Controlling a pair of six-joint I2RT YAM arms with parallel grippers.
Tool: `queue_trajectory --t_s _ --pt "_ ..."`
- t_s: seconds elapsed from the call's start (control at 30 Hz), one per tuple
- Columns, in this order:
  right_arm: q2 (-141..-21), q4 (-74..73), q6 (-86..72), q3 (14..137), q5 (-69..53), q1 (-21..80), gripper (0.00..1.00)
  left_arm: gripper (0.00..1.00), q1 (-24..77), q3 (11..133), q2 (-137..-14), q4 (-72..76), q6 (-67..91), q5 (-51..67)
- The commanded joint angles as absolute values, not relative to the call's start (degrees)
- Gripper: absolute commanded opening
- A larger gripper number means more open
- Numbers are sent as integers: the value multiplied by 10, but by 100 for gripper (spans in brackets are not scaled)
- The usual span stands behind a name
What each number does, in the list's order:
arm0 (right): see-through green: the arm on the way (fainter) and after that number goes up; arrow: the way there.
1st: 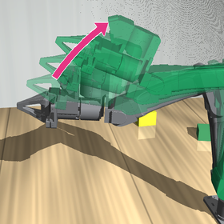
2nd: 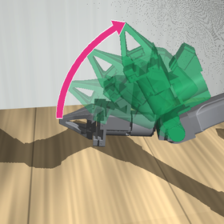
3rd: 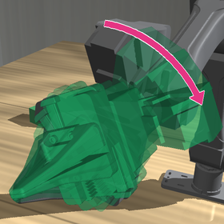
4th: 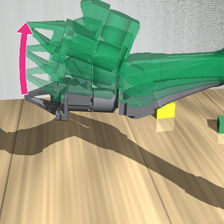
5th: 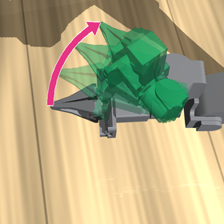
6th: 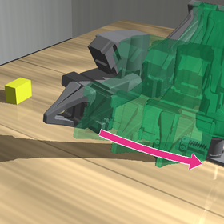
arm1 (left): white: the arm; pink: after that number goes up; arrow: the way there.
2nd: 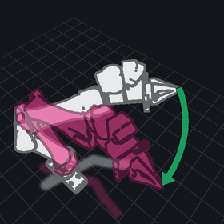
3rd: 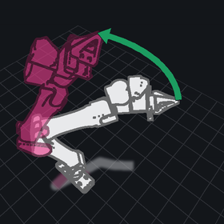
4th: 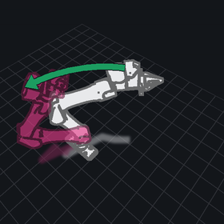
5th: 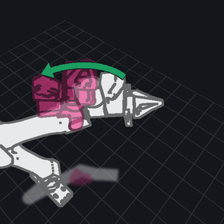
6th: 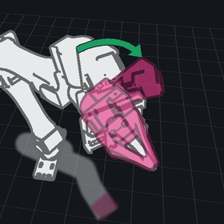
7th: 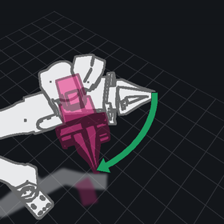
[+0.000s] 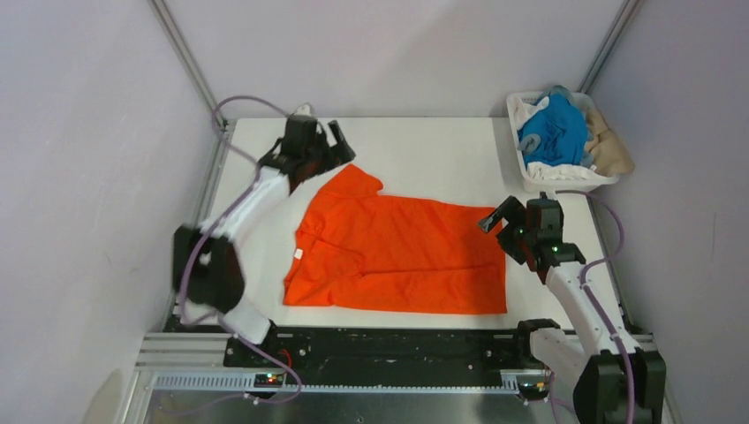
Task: Fold and stack the t-shirts
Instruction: Grab the side of the flattened tshirt furthest away from the robot with both arms
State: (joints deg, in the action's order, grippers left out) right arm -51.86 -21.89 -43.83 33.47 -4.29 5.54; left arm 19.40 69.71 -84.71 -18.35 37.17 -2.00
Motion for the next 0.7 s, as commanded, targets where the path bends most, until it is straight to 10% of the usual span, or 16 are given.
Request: queue_trajectory --t_s 0.0,0.33,0.67 --pt "-561 -196 -399 365 -97 27 99 100 164 872 -1036 -234 283 52" --pt "-613 -179 -372 368 -104 13 99 100 120 1161 -1343 -272 289 163" --pt "-618 -177 -367 369 -102 11 99 100 114 1137 -1377 -273 331 254"
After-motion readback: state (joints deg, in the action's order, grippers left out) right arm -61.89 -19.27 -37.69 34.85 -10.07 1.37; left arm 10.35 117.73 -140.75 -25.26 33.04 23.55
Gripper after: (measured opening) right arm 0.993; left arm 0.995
